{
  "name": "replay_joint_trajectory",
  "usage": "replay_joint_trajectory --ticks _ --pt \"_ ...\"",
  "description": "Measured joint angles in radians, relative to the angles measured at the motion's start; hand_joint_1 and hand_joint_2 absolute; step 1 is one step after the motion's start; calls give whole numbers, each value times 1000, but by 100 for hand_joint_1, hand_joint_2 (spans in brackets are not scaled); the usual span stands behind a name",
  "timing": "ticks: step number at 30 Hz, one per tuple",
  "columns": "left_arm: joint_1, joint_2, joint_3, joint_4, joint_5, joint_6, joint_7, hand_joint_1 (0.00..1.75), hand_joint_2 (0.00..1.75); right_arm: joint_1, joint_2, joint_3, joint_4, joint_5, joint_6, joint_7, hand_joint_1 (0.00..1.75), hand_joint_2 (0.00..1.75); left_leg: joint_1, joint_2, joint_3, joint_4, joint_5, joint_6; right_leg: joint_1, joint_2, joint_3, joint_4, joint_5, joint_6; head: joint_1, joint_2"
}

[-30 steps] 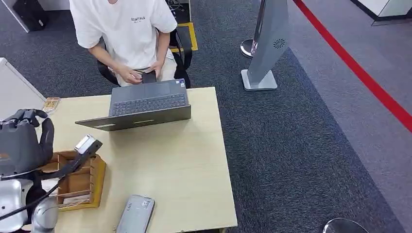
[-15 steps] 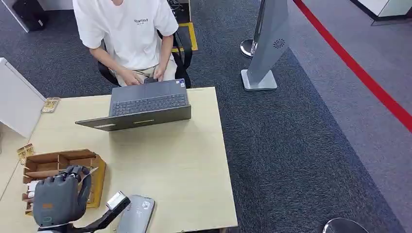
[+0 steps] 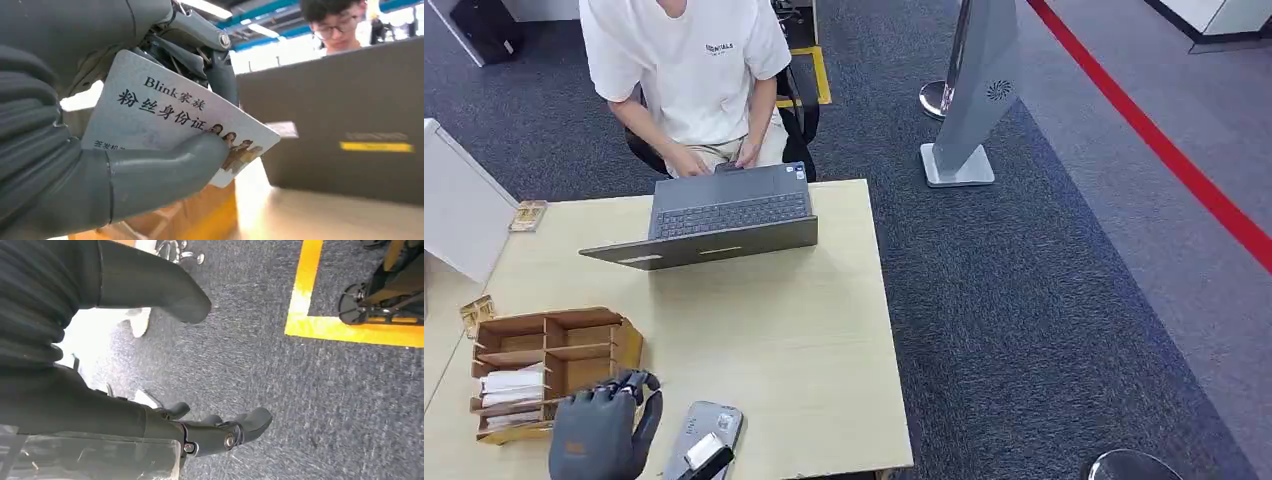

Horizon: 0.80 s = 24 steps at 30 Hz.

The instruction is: Pass the card to the sensor for recognition and then transmit it.

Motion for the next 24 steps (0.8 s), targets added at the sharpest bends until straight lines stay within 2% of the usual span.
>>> replay_joint_trajectory --ticks 3,10,14,24 --pt "-8 23 -62 45 12 -7 40 175 175 0 0 3 5 0 -11 -14 0 175 0 0 0 0 0 0 0 0 0 0 0 0 0 0" --pt "-14 76 -156 145 95 -91 129 175 175 0 -3 7 8 0 -13 -10 0 175 0 0 0 0 0 0 0 0 0 0 0 0 0 0" --pt "-15 95 -181 183 105 -126 158 175 175 0 -8 8 11 0 -12 -2 0 175 0 0 0 0 0 0 0 0 0 0 0 0 0 0" --pt "-29 113 -209 205 106 -146 187 175 175 -1 -13 8 20 0 -12 5 0 175 0 0 0 0 0 0 0 -1 1 0 0 0 0 0"
